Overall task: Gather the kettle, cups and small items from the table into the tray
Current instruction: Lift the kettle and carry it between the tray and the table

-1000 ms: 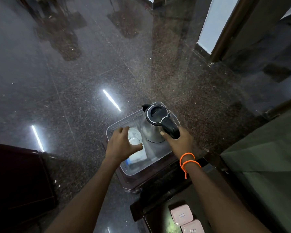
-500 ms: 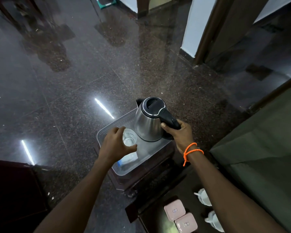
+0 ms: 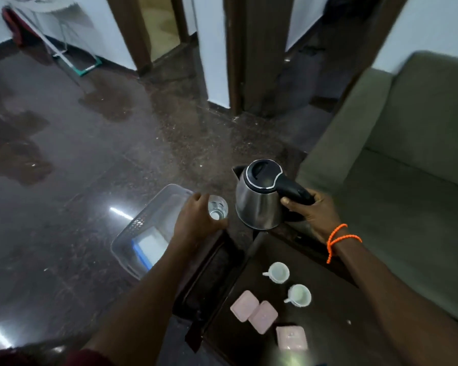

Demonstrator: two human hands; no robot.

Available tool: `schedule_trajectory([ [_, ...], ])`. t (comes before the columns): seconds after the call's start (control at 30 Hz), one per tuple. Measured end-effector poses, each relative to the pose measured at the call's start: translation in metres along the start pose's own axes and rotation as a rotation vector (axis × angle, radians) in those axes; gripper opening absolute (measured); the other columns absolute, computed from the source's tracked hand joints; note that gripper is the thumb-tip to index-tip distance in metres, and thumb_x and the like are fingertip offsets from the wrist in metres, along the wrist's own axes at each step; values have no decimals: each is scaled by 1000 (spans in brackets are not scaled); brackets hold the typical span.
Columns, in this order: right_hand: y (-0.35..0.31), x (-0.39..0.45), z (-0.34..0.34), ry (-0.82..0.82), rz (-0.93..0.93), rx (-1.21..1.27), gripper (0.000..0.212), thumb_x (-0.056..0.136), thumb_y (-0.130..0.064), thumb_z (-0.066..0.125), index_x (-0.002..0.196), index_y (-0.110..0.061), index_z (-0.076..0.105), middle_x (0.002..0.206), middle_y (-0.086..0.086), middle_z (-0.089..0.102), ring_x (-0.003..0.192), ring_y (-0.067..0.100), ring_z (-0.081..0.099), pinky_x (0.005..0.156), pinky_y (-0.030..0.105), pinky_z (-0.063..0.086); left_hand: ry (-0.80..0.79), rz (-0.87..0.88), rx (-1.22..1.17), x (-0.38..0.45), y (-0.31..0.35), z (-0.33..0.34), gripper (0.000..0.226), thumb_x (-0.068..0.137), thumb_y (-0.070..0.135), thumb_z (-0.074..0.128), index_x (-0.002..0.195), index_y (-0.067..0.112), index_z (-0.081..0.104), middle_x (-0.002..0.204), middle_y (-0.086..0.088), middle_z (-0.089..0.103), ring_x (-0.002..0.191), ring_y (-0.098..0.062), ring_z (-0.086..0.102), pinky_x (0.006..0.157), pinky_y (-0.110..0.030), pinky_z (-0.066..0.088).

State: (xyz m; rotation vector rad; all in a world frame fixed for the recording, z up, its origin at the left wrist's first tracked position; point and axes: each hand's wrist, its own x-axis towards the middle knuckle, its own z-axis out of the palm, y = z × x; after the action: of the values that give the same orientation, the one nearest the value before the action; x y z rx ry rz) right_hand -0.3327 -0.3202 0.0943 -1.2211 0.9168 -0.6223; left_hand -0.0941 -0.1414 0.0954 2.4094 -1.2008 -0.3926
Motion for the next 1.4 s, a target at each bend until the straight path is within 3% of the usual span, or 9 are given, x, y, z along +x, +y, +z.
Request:
schedule_trajectory([
  [0.17,-4,-53,-113,107,13,-25,52,56,-26,93,98,-3,73,80,1,75,74,14,73,69,44,63,-86,185,-19,-8,88,65,77,57,55,88,117,13,65,112,-11,67,103,-35,65,83,-40,55],
  [0.3,10,-97,-201,194,32,-53,33,62,-21,92,91,-19,78,83,0,77,78,14,74,72,38,63,-188,283,-38,-27,153,127,72,60,51,88,116,10,65,110,-13,67,103,-36,64,84,-42,54],
  [0.5,47,-156,-303,325,72,-85,44,51,-33,93,91,-20,78,86,0,77,81,14,70,81,40,59,-357,373,-63,-66,210,223,77,57,49,85,122,12,66,114,-11,67,106,-34,65,88,-40,55],
  [0.7,97,-199,-366,403,93,-94,48,48,-35,94,89,-16,79,85,1,76,83,15,67,75,29,60,-503,415,1,-95,221,321,87,54,56,80,128,14,61,120,-9,64,112,-33,63,93,-42,55],
  [0.87,131,-213,-386,389,81,-65,63,53,-28,93,92,12,65,86,14,64,84,22,59,79,42,53,-551,428,76,-104,209,377,92,52,69,73,127,17,59,120,-7,62,112,-31,62,91,-40,54],
  [1.03,144,-210,-382,334,91,-64,47,55,-28,93,94,-8,78,89,1,77,82,10,70,74,22,60,-555,427,86,-105,191,400,89,53,69,73,123,16,60,121,-7,62,111,-32,61,87,-43,56],
  [1.13,143,-206,-375,323,91,-57,52,53,-31,96,98,-11,79,97,3,79,90,13,71,84,28,61,-542,414,69,-103,186,405,83,58,62,82,124,17,59,121,-7,60,109,-31,60,86,-43,56],
  [1.27,135,-202,-358,336,115,-63,69,51,-36,98,102,3,73,112,33,70,96,26,66,95,55,54,-559,389,32,-100,187,403,81,59,56,86,125,22,56,125,-2,57,112,-29,59,89,-43,55],
  [1.4,127,-204,-337,351,191,-122,74,49,-40,97,98,8,68,99,43,65,86,26,60,82,71,51,-627,382,2,-93,181,387,91,54,61,86,132,31,51,131,5,54,121,-23,58,94,-43,54],
])
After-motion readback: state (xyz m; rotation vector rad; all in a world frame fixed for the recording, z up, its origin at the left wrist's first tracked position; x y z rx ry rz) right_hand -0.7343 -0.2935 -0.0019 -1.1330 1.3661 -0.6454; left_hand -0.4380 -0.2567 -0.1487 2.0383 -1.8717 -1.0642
